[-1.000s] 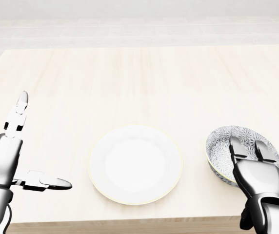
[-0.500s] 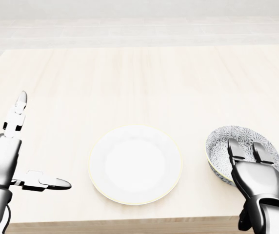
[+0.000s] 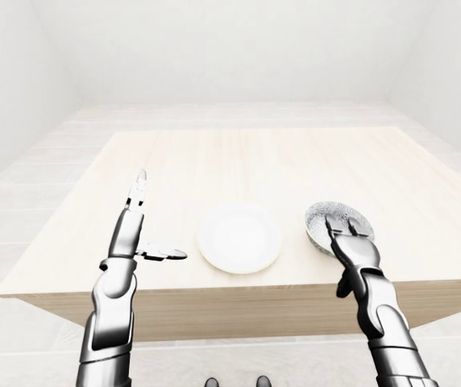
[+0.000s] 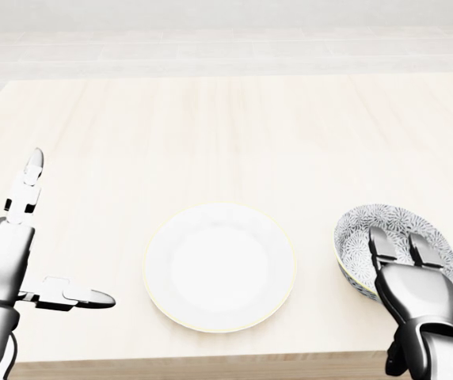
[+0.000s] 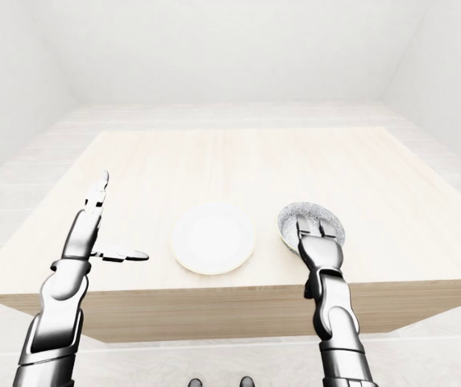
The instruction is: Put the bowl on the plate.
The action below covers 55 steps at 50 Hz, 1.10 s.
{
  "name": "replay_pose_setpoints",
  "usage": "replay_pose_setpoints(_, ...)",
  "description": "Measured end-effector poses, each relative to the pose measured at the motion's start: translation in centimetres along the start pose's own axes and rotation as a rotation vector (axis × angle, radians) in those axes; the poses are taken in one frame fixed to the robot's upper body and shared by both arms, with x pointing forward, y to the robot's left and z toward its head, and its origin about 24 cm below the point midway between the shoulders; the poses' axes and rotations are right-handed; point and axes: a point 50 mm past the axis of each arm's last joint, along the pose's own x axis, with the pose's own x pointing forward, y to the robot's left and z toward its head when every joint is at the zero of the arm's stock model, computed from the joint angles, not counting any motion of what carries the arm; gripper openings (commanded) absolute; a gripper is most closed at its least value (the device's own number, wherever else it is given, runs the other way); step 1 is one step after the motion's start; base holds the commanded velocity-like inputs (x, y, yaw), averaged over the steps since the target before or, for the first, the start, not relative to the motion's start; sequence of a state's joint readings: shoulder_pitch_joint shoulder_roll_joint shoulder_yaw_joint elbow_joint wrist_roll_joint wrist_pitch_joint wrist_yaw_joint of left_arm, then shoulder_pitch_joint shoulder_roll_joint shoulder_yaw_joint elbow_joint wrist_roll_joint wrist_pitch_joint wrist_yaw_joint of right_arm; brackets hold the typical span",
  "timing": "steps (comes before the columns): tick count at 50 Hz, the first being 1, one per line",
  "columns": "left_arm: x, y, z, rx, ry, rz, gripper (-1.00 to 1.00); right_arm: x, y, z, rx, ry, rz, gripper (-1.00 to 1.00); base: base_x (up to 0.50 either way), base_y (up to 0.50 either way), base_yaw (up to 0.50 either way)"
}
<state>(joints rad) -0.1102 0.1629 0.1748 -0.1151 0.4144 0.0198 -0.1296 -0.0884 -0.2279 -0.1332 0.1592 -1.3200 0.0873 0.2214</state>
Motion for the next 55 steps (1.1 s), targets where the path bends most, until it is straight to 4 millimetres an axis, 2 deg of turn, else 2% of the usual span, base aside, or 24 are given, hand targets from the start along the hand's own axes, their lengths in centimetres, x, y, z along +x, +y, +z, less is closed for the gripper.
replay_pose_setpoints(7, -0.01, 0.03, 0.01, 0.001, 0.000, 0.001, 1.00, 0.05, 0.08, -0.01, 0.003, -0.001, 0.001, 1.00, 0.00, 0.00, 0.00)
replay_pose_setpoints(9, 0.00, 0.05, 0.02, 0.001, 0.000, 0.001, 1.00, 0.05, 0.09, -0.01, 0.003, -0.001, 0.001, 0.76, 0.00, 0.00, 0.00)
replay_pose_setpoints(14, 0.01, 0.04, 0.03, 0.002, 0.000, 0.002, 1.00, 0.05, 0.13, -0.04, 0.004, -0.001, 0.002, 0.68, 0.00, 0.00, 0.00)
replay_pose_setpoints(15, 0.01, 0.04, 0.03, 0.002, 0.000, 0.002, 1.00, 0.05, 0.14, -0.05, 0.005, -0.001, 0.003, 0.52, 0.00, 0.00, 0.00)
replay_pose_setpoints(16, 0.01, 0.03, 0.03, 0.002, 0.000, 0.002, 1.00, 0.05, 0.15, -0.06, 0.005, 0.000, 0.002, 0.48, 0.00, 0.00, 0.00)
replay_pose_setpoints(18, 0.01, 0.02, 0.04, 0.003, 0.000, 0.002, 1.00, 0.05, 0.18, -0.07, 0.005, 0.000, 0.002, 0.24, 0.00, 0.00, 0.00)
replay_pose_setpoints(21, 0.00, 0.00, 0.02, 0.003, 0.000, 0.001, 1.00, 0.05, 0.24, -0.10, 0.006, 0.001, 0.004, 0.24, 0.00, 0.00, 0.00)
replay_pose_setpoints(22, 0.00, -0.01, 0.01, 0.003, 0.000, 0.001, 1.00, 0.05, 0.26, -0.10, 0.006, 0.001, 0.005, 0.10, 0.00, 0.00, 0.00)
replay_pose_setpoints(23, 0.00, -0.02, 0.00, 0.004, 0.000, 0.001, 1.00, 0.05, 0.26, -0.11, 0.006, 0.001, 0.005, 0.07, 0.00, 0.00, 0.00)
replay_pose_setpoints(33, -0.01, -0.04, -0.10, 0.005, 0.001, 0.002, 1.00, 0.08, 0.28, -0.09, 0.003, 0.000, 0.001, 0.07, 0.00, 0.00, 0.00)
replay_pose_setpoints(55, -0.56, -0.15, -0.19, 0.007, 0.000, -0.011, 1.00, -0.21, -0.33, -0.02, -0.005, -0.003, -0.008, -0.12, 0.00, 0.00, 0.00)
